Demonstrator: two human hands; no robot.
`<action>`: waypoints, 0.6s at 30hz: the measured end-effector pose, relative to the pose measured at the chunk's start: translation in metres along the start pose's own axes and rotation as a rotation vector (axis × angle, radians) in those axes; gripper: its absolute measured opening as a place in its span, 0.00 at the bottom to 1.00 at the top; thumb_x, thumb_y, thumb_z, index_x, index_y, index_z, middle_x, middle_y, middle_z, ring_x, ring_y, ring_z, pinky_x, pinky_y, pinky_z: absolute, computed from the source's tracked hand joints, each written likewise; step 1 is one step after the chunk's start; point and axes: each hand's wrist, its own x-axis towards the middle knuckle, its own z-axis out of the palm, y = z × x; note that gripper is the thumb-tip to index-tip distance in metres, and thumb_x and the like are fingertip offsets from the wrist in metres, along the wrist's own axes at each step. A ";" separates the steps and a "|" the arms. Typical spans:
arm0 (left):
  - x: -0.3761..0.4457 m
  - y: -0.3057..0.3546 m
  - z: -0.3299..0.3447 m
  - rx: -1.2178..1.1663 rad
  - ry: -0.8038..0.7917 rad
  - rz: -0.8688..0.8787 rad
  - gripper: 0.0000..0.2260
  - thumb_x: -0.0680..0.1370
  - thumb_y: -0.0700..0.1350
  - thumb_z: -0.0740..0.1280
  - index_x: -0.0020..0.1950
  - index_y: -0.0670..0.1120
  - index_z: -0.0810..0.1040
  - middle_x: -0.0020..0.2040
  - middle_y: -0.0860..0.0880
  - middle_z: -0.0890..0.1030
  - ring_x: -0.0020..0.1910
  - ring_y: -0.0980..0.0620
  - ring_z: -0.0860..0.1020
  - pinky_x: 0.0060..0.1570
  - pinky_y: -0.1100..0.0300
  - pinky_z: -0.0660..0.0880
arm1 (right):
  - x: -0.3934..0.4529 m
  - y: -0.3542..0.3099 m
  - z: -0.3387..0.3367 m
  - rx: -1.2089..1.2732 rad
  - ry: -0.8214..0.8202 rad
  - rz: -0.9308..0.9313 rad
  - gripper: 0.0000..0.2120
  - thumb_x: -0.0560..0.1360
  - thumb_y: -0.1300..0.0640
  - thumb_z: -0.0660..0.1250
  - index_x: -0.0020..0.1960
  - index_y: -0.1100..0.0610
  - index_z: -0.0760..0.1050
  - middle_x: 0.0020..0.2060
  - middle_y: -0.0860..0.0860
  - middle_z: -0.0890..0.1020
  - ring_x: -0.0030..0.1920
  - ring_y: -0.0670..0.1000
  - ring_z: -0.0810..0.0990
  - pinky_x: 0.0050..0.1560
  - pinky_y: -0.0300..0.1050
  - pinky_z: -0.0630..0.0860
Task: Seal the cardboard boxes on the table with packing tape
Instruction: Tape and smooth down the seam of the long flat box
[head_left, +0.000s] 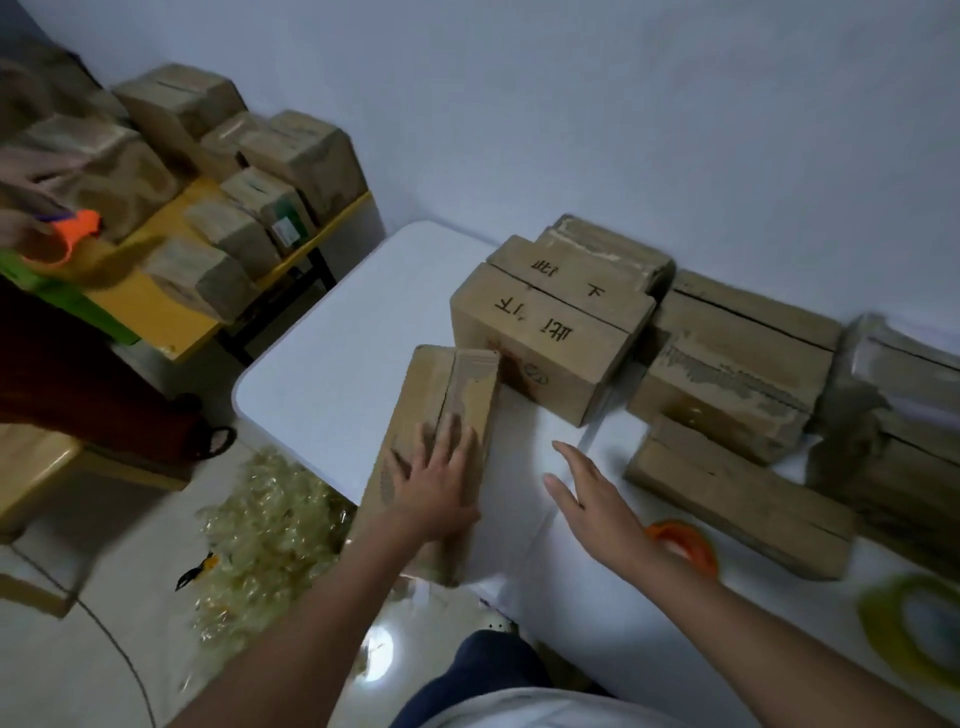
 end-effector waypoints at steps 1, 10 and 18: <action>-0.007 -0.017 -0.007 0.059 -0.022 0.027 0.44 0.77 0.55 0.68 0.79 0.59 0.36 0.76 0.55 0.25 0.76 0.40 0.28 0.69 0.25 0.39 | 0.003 -0.001 0.002 0.013 -0.004 0.005 0.25 0.81 0.44 0.55 0.76 0.48 0.57 0.75 0.47 0.63 0.73 0.46 0.62 0.64 0.32 0.57; -0.013 -0.059 -0.025 -0.128 0.048 -0.019 0.29 0.83 0.58 0.56 0.81 0.55 0.49 0.81 0.52 0.41 0.80 0.46 0.40 0.75 0.37 0.44 | 0.070 -0.047 0.017 0.123 -0.037 0.070 0.31 0.81 0.45 0.57 0.79 0.54 0.51 0.77 0.52 0.57 0.76 0.52 0.58 0.69 0.43 0.59; -0.009 -0.055 0.005 -0.272 0.302 -0.119 0.27 0.81 0.63 0.49 0.79 0.58 0.55 0.80 0.56 0.51 0.80 0.50 0.41 0.75 0.37 0.38 | 0.068 -0.058 0.010 0.261 -0.117 0.232 0.25 0.81 0.43 0.56 0.75 0.53 0.61 0.63 0.55 0.78 0.62 0.54 0.77 0.60 0.46 0.72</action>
